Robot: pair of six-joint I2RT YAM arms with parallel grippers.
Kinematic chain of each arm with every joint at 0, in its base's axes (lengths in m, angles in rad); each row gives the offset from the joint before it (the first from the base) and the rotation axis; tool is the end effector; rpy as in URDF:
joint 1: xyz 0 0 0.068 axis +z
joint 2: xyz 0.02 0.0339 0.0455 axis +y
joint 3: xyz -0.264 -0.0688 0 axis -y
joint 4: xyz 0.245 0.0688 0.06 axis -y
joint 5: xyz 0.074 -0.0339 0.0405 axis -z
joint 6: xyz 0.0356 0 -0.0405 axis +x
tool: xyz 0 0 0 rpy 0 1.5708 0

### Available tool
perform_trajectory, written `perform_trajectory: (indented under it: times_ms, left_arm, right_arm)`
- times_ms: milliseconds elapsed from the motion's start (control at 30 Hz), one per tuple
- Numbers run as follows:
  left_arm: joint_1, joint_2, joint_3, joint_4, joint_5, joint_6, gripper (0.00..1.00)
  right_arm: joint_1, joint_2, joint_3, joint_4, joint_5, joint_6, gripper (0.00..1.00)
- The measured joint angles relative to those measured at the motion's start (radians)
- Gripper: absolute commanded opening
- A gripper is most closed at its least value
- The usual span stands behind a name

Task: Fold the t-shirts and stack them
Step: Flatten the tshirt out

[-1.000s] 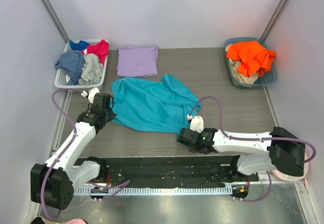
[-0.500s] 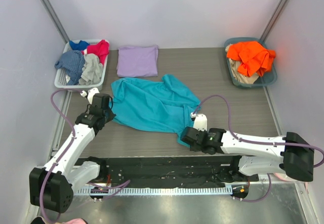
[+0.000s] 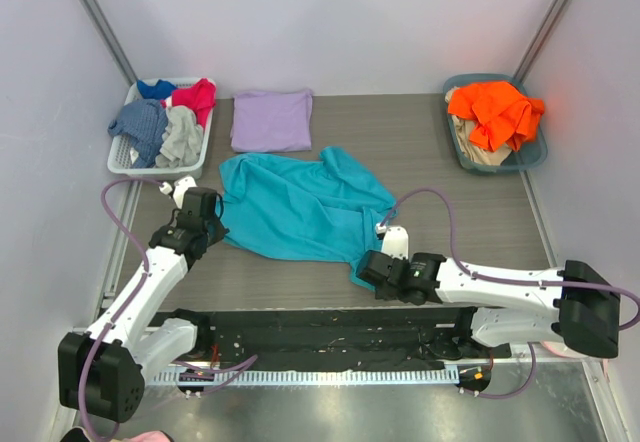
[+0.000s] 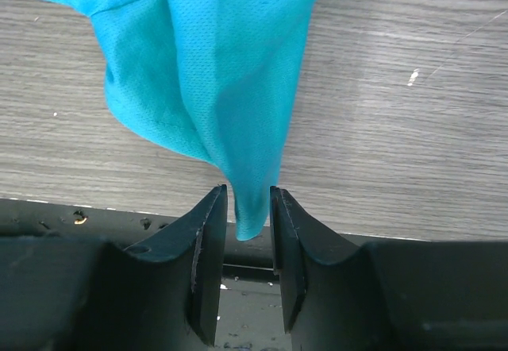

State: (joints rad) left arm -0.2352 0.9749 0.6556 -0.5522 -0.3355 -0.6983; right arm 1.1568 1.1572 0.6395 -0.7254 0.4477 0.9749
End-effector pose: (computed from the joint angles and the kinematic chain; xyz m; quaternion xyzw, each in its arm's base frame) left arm 0.1900 -0.0335 0.2297 -0.2682 0.8885 -0.0119 0.3722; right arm 0.0908 0.1683 0.1857 -0.0513 0.9613 0.0332 0.2686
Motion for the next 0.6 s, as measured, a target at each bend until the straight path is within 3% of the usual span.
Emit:
perform_trajectory:
  times_ms: [267,400,600]
  left_arm:
    - [0.0,0.0,-0.004,0.0,0.004,0.0,0.0]
    - [0.0,0.0,-0.004,0.0,0.004,0.0,0.0]
    - [0.0,0.0,-0.006,0.0,0.004,0.0,0.0]
  right_arm:
    - [0.0,0.04,0.0,0.03,-0.033,-0.008,0.36]
    - [0.0,0.054,0.0,0.04,-0.039,-0.015,0.31]
    - [0.0,0.054,0.0,0.044,-0.038,-0.021,0.01]
